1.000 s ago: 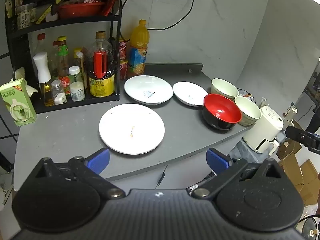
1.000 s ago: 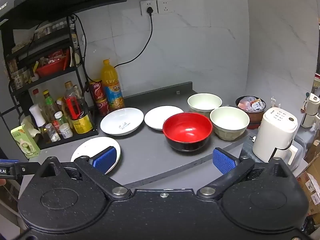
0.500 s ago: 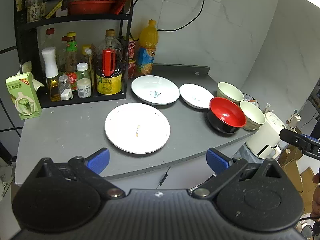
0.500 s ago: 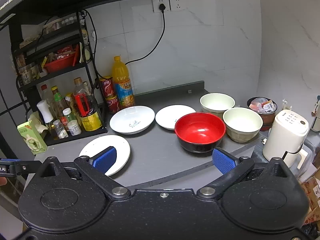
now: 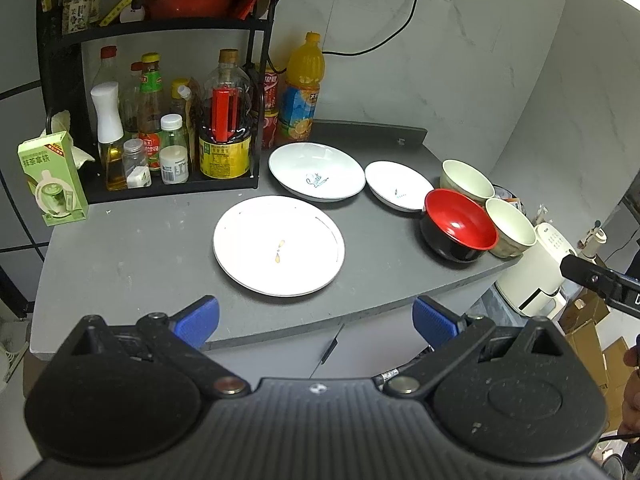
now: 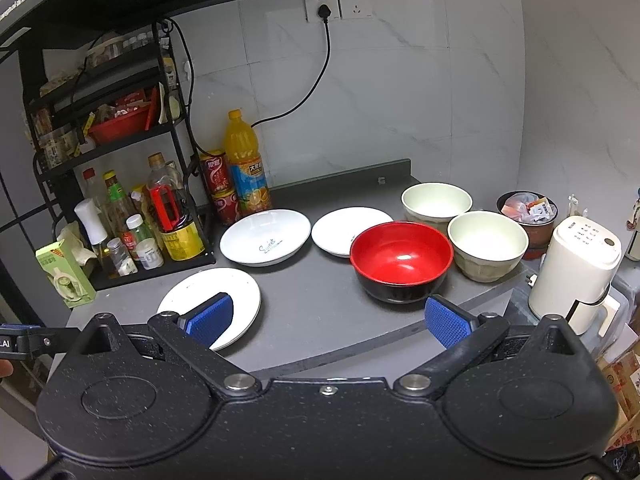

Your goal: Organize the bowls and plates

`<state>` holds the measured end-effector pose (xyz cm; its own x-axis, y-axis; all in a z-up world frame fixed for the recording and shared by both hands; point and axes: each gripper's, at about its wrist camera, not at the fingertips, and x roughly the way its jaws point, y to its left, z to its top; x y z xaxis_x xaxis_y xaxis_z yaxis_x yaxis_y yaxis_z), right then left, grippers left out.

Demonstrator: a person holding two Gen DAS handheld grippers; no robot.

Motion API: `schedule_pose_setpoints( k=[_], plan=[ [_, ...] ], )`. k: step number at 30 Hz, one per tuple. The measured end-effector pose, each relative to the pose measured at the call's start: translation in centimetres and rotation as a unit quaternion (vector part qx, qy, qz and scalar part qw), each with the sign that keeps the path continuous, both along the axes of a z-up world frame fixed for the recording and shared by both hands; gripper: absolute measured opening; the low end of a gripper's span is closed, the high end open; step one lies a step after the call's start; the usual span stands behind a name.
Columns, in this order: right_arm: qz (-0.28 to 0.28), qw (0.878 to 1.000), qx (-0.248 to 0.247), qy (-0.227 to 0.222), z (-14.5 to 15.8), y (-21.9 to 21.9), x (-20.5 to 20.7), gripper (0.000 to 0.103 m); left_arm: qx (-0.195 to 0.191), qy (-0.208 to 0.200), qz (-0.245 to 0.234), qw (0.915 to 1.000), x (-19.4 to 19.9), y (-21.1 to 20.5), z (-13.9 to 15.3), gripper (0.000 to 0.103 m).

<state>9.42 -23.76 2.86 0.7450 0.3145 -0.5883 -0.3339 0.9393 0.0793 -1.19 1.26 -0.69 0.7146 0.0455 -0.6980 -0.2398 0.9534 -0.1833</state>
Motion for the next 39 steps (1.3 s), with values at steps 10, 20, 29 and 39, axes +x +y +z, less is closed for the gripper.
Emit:
schedule_pose_setpoints(
  k=[10, 20, 29, 39],
  plan=[
    [0.0, 1.0, 0.001, 0.002, -0.5, -1.3, -0.1, 0.103, -0.005, 0.005, 0.008, 0.9999, 0.1, -1.1, -0.1, 0.102],
    [0.0, 1.0, -0.001, 0.006, -0.5, -2.5, 0.0, 0.103, -0.009, 0.006, 0.008, 0.9999, -0.1, -2.1, 0.4, 0.102],
    [0.005, 1.0, -0.013, 0.013, -0.1, -2.7, 0.3, 0.103, -0.013, 0.016, 0.013, 0.9997, 0.3, -2.4, 0.3, 0.102],
    [0.015, 0.999, -0.027, 0.024, 0.1, -2.8, 1.1, 0.103, -0.027, 0.019, 0.024, 0.9992, 0.6, -2.1, 0.4, 0.102]
  ],
)
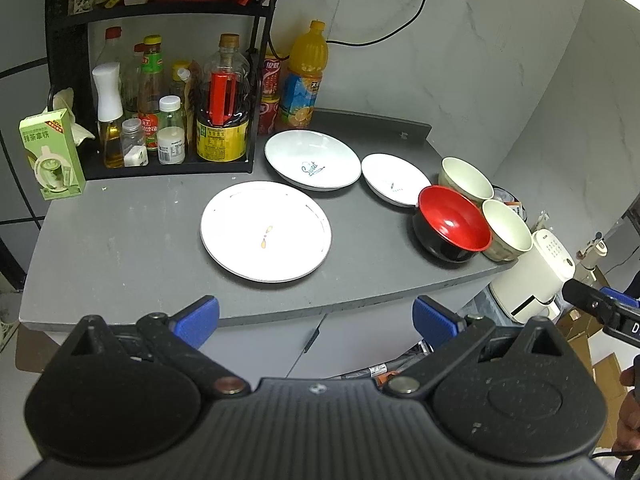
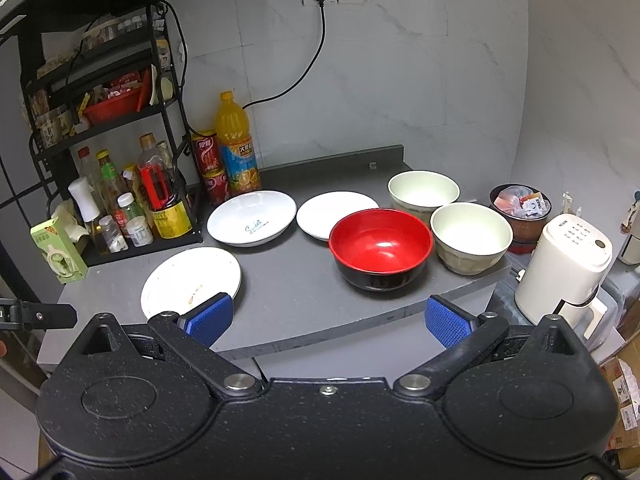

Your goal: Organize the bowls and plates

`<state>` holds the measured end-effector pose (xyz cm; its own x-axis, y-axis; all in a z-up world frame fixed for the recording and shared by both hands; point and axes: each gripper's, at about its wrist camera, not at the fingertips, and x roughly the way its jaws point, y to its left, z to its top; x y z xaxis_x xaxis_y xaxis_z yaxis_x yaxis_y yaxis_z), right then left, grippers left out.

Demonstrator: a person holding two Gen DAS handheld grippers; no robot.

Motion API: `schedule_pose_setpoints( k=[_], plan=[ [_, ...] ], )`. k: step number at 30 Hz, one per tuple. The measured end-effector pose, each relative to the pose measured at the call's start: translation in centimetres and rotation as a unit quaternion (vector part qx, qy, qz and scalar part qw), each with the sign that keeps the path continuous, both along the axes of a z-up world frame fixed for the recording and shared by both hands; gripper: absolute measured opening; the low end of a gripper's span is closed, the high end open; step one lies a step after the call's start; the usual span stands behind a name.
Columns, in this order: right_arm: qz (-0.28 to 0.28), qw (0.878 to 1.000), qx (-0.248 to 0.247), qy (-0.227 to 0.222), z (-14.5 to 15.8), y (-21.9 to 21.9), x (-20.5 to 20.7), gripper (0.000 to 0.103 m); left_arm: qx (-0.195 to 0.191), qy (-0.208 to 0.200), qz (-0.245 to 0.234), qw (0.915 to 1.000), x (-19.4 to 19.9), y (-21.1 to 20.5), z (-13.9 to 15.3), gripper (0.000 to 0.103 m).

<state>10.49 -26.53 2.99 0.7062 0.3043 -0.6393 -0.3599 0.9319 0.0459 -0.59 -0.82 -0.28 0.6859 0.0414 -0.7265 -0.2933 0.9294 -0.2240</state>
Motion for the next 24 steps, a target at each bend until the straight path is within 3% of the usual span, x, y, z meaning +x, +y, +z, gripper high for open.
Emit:
schedule_pose_setpoints(
  k=[9, 24],
  plan=[
    [-0.002, 1.0, -0.005, -0.001, 0.1, 0.5, 1.1, 0.103, -0.002, -0.002, 0.007, 1.0, 0.7, 0.6, 0.2, 0.102],
    [-0.043, 0.999, -0.003, 0.002, -1.3, 2.2, 3.1, 0.103, 0.026, 0.009, -0.04, 0.9988, 3.8, 1.9, -0.6, 0.102]
  ],
)
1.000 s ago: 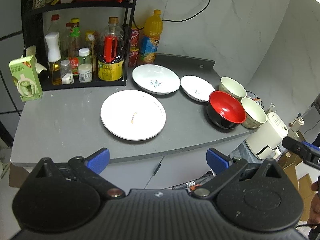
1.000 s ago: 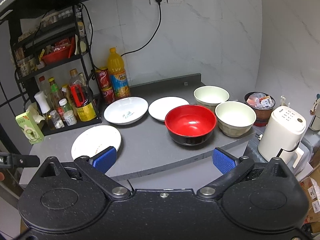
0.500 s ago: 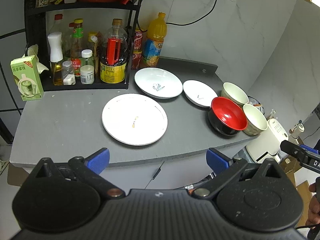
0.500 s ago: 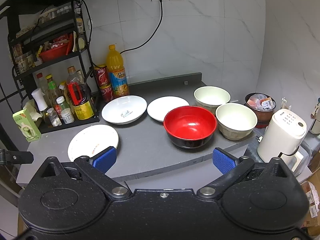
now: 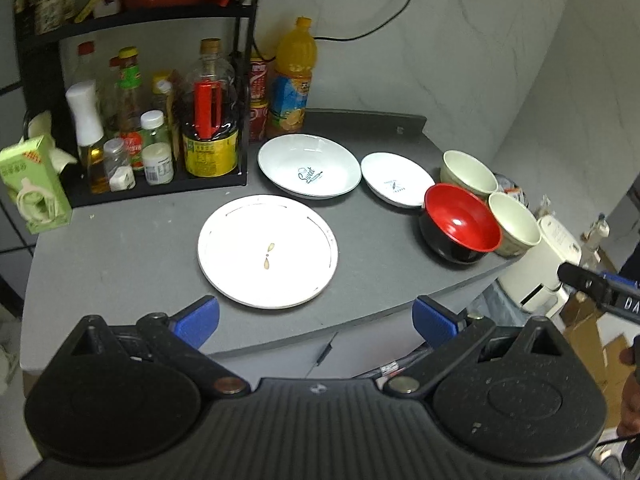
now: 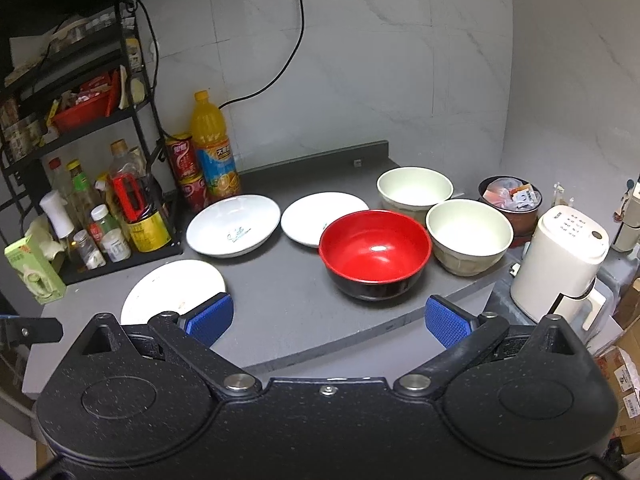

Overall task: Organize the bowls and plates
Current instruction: 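Move the right tool toward the large cream bowl beside the red bowl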

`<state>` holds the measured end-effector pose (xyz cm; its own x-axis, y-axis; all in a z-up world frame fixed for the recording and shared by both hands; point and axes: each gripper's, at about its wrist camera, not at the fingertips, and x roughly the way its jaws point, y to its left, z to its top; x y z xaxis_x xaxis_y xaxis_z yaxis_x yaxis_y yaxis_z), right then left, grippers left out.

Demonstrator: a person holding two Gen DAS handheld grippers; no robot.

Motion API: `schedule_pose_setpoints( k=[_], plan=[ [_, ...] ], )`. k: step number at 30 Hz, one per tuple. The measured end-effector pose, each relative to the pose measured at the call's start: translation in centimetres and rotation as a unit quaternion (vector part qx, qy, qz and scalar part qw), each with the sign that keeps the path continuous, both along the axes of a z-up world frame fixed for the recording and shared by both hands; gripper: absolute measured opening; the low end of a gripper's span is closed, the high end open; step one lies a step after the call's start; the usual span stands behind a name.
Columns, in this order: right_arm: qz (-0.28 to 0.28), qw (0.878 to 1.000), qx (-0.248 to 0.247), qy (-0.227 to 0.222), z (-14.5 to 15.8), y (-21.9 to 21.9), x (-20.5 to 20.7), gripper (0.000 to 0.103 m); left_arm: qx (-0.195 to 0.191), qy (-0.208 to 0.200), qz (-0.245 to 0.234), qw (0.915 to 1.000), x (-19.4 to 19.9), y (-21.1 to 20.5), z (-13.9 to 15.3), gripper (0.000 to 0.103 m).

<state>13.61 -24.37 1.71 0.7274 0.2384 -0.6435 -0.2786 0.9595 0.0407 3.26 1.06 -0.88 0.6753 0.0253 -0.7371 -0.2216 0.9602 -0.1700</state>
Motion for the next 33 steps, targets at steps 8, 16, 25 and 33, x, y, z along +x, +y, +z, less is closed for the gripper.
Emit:
schedule_pose_setpoints(
  k=[8, 16, 25, 33],
  plan=[
    [-0.016, 1.0, 0.003, -0.008, -0.1, 0.2, 1.9, 0.103, -0.014, 0.008, 0.005, 0.9999, 2.1, 0.8, -0.3, 0.101],
    [-0.029, 1.0, -0.002, -0.011, -0.9, -0.8, 4.5, 0.103, -0.026, 0.02, -0.001, 0.9995, 5.2, 0.2, -1.1, 0.101],
    [-0.052, 0.998, 0.011, 0.014, -2.3, -4.0, 10.0, 0.103, -0.015, 0.018, 0.0, 0.9997, 10.7, -2.4, -1.3, 0.101],
    [-0.039, 0.998, 0.009, 0.043, -4.0, -6.8, 15.3, 0.103, -0.022, 0.032, 0.019, 0.999, 16.7, -5.3, -2.2, 0.101]
  ],
)
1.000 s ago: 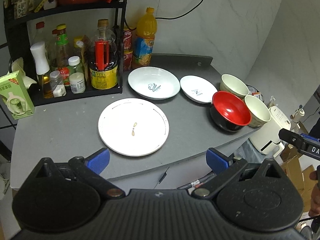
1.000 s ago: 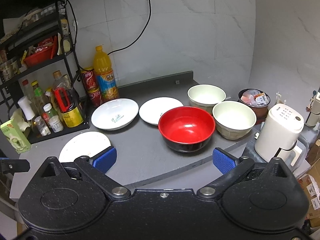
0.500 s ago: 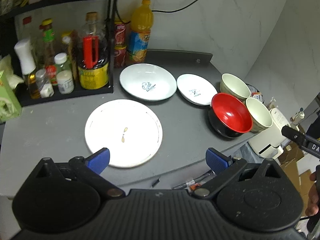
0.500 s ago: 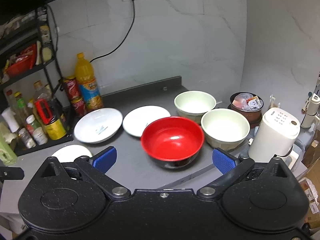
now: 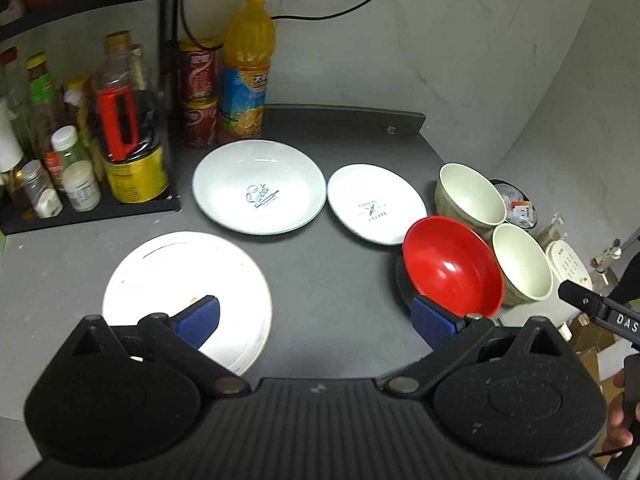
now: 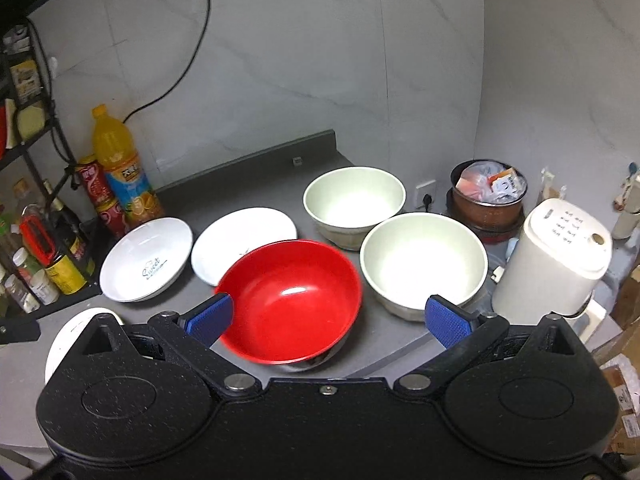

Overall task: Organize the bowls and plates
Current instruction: 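Move the right tool toward the large cream bowl beside the red bowl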

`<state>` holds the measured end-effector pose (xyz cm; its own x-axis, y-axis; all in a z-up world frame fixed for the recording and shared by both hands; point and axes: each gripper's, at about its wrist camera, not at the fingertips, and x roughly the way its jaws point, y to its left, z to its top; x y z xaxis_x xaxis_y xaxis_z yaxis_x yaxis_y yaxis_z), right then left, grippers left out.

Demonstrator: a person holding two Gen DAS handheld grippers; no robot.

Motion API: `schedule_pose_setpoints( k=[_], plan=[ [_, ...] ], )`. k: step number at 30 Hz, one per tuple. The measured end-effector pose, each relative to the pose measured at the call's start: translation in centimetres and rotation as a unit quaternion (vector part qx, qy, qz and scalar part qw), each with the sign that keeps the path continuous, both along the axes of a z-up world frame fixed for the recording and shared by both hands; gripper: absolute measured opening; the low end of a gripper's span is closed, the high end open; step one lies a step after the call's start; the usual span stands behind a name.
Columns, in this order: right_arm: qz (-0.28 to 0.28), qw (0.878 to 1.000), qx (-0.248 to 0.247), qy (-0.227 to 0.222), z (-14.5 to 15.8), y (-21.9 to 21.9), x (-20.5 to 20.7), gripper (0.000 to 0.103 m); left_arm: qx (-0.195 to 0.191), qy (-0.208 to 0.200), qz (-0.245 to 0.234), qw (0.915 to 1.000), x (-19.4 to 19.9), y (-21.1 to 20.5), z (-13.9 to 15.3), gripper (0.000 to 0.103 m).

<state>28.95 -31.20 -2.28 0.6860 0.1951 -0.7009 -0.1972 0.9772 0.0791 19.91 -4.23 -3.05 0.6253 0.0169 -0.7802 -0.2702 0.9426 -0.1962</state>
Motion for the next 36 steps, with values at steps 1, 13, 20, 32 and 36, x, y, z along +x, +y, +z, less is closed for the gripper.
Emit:
schedule_pose_setpoints(
  k=[1, 13, 20, 32, 36],
  plan=[
    [-0.001, 1.0, 0.002, 0.004, -0.2, -0.5, 0.7, 0.103, -0.003, 0.002, 0.001, 1.0, 0.8, -0.5, -0.1, 0.101],
    [-0.004, 1.0, 0.002, 0.018, -1.5, -5.6, 7.6, 0.102, -0.008, 0.021, -0.025, 0.9994, 9.5, -7.1, -1.0, 0.1],
    [-0.006, 0.999, -0.005, 0.033, -2.4, -8.6, 10.9, 0.102, 0.002, 0.031, -0.044, 0.9986, 14.5, -10.6, -1.7, 0.099],
    [-0.012, 0.997, 0.009, 0.075, -4.8, -12.5, 15.0, 0.088, -0.019, 0.047, -0.077, 0.9958, 21.4, -16.8, -4.1, 0.082],
    [0.001, 0.995, 0.027, 0.094, -5.7, -13.3, 15.9, 0.082, -0.022, 0.052, -0.088, 0.9945, 22.9, -18.3, -4.9, 0.071]
  ],
)
